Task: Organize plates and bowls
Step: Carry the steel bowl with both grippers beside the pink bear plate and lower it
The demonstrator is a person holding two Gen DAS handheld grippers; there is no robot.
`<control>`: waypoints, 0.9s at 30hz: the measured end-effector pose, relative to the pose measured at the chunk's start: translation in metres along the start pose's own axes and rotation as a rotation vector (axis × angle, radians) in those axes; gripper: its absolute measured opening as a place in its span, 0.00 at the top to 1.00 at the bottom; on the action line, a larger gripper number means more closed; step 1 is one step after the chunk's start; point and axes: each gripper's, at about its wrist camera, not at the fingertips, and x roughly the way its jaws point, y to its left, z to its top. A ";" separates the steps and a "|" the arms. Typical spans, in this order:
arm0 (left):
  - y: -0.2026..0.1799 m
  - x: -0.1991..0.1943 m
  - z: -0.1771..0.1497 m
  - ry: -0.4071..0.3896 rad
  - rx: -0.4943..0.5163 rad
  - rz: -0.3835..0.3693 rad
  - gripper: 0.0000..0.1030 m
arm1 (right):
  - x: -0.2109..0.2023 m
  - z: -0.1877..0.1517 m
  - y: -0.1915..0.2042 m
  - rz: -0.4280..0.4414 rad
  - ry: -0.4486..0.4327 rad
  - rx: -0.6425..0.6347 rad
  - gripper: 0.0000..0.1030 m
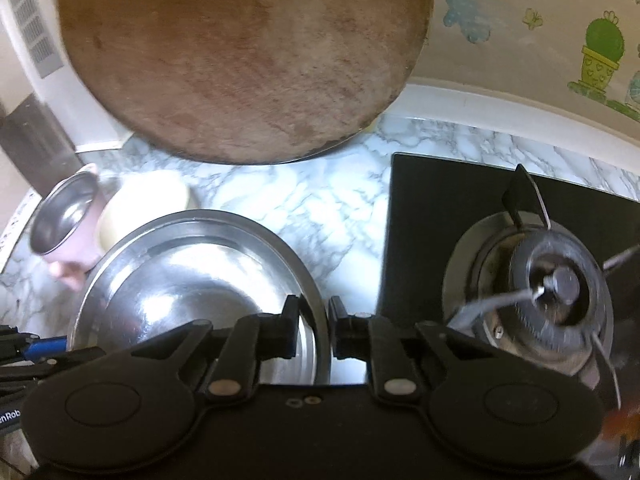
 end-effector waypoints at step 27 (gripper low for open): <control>0.104 -0.082 -0.101 0.027 -0.163 0.134 0.82 | -0.022 -0.085 0.135 0.148 0.115 -0.090 0.88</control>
